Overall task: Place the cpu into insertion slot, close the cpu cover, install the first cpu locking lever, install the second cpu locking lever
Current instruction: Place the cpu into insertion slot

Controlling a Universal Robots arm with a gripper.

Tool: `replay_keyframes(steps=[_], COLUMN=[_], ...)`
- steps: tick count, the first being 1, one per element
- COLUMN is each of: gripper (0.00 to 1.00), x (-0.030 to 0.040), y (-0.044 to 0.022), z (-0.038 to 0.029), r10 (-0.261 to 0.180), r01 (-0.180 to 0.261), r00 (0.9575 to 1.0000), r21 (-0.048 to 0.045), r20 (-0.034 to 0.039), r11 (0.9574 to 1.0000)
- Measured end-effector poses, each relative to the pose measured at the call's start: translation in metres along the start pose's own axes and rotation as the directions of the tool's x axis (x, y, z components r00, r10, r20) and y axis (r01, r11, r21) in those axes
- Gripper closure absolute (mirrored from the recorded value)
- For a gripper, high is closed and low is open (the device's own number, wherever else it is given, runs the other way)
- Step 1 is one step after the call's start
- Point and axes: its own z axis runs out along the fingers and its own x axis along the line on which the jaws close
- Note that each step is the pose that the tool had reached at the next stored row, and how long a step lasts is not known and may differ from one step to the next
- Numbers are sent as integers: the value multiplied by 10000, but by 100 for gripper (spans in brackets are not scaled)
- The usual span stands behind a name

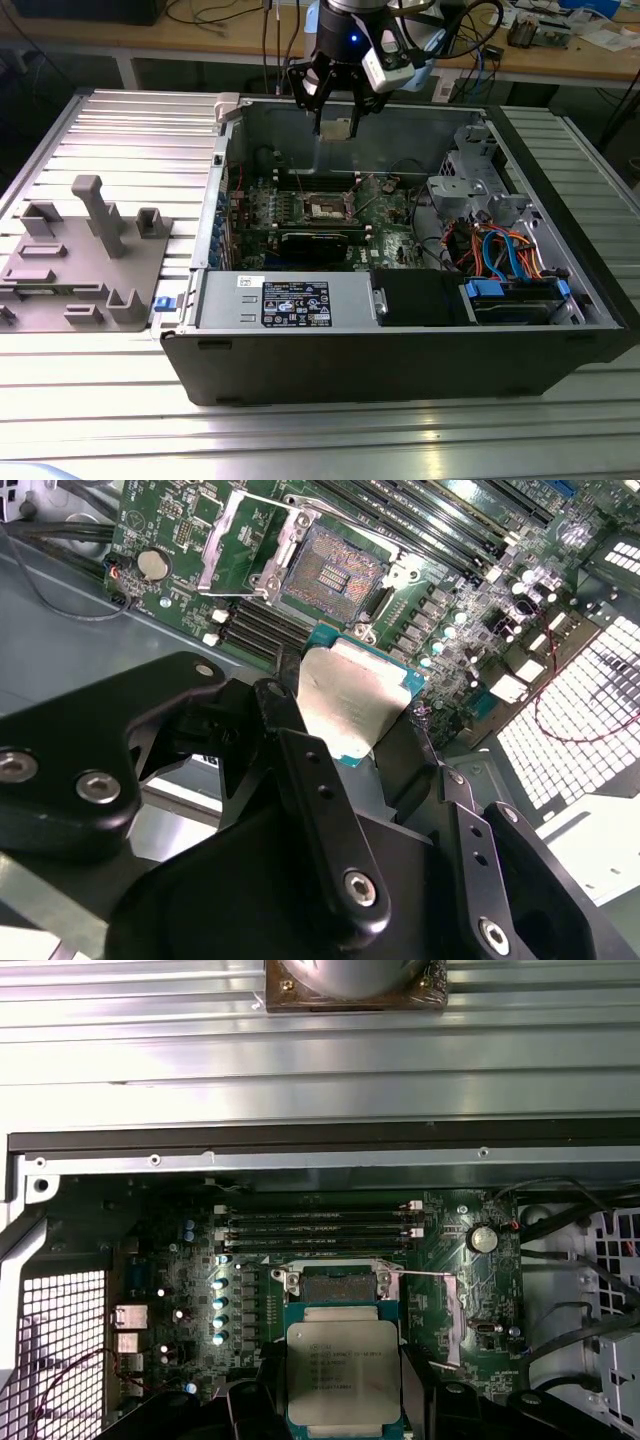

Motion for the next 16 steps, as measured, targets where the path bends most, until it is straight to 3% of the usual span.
replay_keyframes(steps=[9,16], gripper=[46,46], x=[-1,0], y=[0,0], z=[2,5], r10=[58,556], r01=[-58,-556], r00=[10000,9984], r21=[-2,-14], r20=[6,50], r11=[10000,9985])
